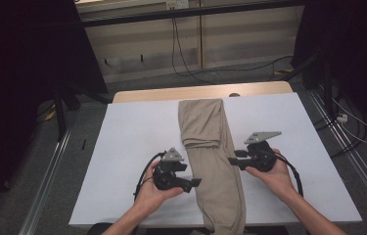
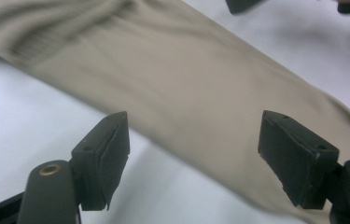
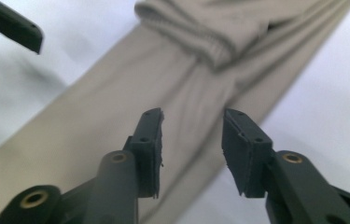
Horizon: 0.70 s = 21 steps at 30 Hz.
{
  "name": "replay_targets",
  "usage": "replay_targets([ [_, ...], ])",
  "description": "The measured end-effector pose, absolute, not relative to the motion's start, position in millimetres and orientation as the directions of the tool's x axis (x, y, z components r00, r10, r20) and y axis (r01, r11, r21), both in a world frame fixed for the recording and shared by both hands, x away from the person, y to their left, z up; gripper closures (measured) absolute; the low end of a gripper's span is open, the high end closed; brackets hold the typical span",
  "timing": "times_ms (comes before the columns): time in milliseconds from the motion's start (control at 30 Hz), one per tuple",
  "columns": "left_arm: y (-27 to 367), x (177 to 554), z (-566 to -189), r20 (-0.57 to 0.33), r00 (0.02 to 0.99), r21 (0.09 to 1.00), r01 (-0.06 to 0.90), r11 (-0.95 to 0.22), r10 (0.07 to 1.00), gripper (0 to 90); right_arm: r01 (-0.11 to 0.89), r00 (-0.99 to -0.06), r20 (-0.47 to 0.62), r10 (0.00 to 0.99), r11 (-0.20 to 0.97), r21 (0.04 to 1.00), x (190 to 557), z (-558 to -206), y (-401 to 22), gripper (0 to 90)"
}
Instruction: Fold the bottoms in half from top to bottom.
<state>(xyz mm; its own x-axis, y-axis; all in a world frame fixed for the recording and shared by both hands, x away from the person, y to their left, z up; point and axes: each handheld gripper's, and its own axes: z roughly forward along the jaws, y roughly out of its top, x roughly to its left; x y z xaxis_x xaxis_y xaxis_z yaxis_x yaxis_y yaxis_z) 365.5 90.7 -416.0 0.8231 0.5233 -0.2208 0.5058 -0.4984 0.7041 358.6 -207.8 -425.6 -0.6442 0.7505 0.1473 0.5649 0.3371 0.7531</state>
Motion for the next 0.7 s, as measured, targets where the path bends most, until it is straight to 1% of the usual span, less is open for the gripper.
replay_targets([
  [67,90.1,382.2,-415.5,-0.178,0.806,0.741,0.487,-0.462,0.564,22.4,0.555,-0.648,0.134,0.75,0.345,0.757,374.9,-425.6,-202.6,52.8],
  [100,89.8,390.8,-415.2,-0.152,0.799,0.755,0.474,-0.454,0.581,19.9,0.557,-0.65,0.138,0.748,0.345,0.756,385.4,-426.3,-199.8,52.7],
  [167,89.3,405.9,-416.4,-0.106,0.791,0.776,0.444,-0.447,0.602,18.3,0.554,-0.652,0.139,0.745,0.344,0.758,398.7,-427.8,-196.1,53.4],
  [233,90.0,424.1,-421.5,-0.089,0.777,0.784,0.441,-0.436,0.624,18.4,0.548,-0.657,0.131,0.742,0.352,0.759,411.3,-429.1,-191.3,53.4],
  [267,90.5,434.0,-426.0,-0.101,0.761,0.78,0.461,-0.423,0.641,19.3,0.539,-0.663,0.117,0.739,0.363,0.76,416.8,-429.9,-188.7,53.8],
  [333,90.8,446.9,-431.5,-0.099,0.757,0.762,0.475,-0.44,0.646,25.1,0.532,-0.674,0.118,0.73,0.368,0.763,426.9,-432.1,-183.8,53.9],
  [367,90.1,451.7,-434.7,-0.092,0.742,0.761,0.483,-0.434,0.664,26.1,0.528,-0.678,0.116,0.726,0.371,0.764,431.4,-433.4,-181.3,55.2],
  [433,87.6,459.6,-439.3,-0.072,0.739,0.758,0.477,-0.445,0.67,26.1,0.525,-0.694,0.114,0.711,0.391,0.756,440.4,-437.0,-176.0,55.7],
  [467,87.2,462.5,-440.3,-0.044,0.748,0.749,0.463,-0.474,0.662,27.3,0.53,-0.691,0.116,0.713,0.39,0.753,444.3,-439.1,-173.5,55.3],
  [500,85.8,464.6,-442.1,-0.028,0.75,0.75,0.453,-0.483,0.661,30.9,0.53,-0.692,0.113,0.713,0.396,0.75,447.5,-440.6,-171.1,54.7],
  [533,84.8,467.0,-442.9,-0.038,0.761,0.739,0.458,-0.494,0.648,32.0,0.529,-0.697,0.114,0.708,0.399,0.749,450.0,-441.6,-169.1,53.7],
  [567,84.2,467.9,-443.5,-0.042,0.763,0.737,0.46,-0.495,0.645,35.1,0.525,-0.7,0.109,0.706,0.405,0.749,452.2,-442.8,-166.4,52.1],
  [600,83.4,468.5,-444.2,-0.043,0.763,0.738,0.46,-0.494,0.645,42.0,0.522,-0.706,0.105,0.701,0.414,0.746,452.8,-443.6,-165.0,51.4],
  [633,82.6,469.2,-444.9,-0.039,0.766,0.741,0.453,-0.497,0.641,45.4,0.516,-0.715,0.099,0.693,0.426,0.743,453.2,-445.3,-164.0,50.3],
  [700,81.2,470.4,-447.4,-0.025,0.767,0.737,0.448,-0.506,0.642,48.7,0.525,-0.722,0.115,0.682,0.432,0.733,453.0,-449.3,-163.2,45.6],
])
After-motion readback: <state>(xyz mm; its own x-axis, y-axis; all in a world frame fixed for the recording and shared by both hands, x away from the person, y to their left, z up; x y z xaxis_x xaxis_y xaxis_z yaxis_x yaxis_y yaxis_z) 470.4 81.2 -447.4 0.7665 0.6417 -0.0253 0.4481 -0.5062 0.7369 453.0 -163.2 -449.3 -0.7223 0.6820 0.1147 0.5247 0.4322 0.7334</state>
